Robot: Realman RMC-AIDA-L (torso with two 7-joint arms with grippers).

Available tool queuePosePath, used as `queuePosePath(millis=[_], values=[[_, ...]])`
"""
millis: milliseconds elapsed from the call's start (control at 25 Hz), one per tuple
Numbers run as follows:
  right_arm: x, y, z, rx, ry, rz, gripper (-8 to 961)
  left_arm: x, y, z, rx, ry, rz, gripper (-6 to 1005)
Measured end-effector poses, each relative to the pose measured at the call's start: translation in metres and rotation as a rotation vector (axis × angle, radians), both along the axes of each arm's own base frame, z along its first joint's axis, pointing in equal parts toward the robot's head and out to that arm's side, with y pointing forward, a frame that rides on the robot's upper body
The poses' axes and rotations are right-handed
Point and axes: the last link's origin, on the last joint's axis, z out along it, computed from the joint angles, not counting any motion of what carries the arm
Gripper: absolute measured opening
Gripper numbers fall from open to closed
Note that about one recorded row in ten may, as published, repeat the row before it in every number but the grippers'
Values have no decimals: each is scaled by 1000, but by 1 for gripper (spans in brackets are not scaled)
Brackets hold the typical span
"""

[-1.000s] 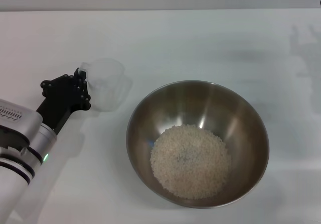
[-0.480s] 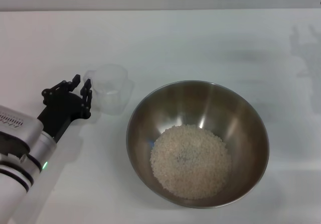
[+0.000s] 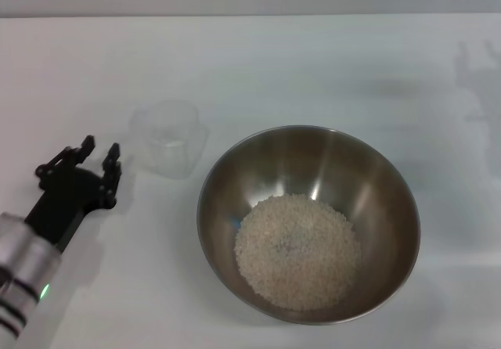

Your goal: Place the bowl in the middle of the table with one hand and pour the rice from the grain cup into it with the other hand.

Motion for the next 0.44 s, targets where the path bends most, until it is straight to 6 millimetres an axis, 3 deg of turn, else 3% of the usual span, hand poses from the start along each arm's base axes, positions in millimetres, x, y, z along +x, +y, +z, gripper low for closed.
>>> queuePosePath(millis=[160,320,440], values=[[4,-5,-3,-10,1,-12,416,-6,-23,11,62,-27,-26,346],[5,-12,-10,-43,26,-3,416,-3,-29,21,117,-125,-41,346],[4,-19,-17,-95,62,31,416,3,-23,30,159,-172,-71,346]])
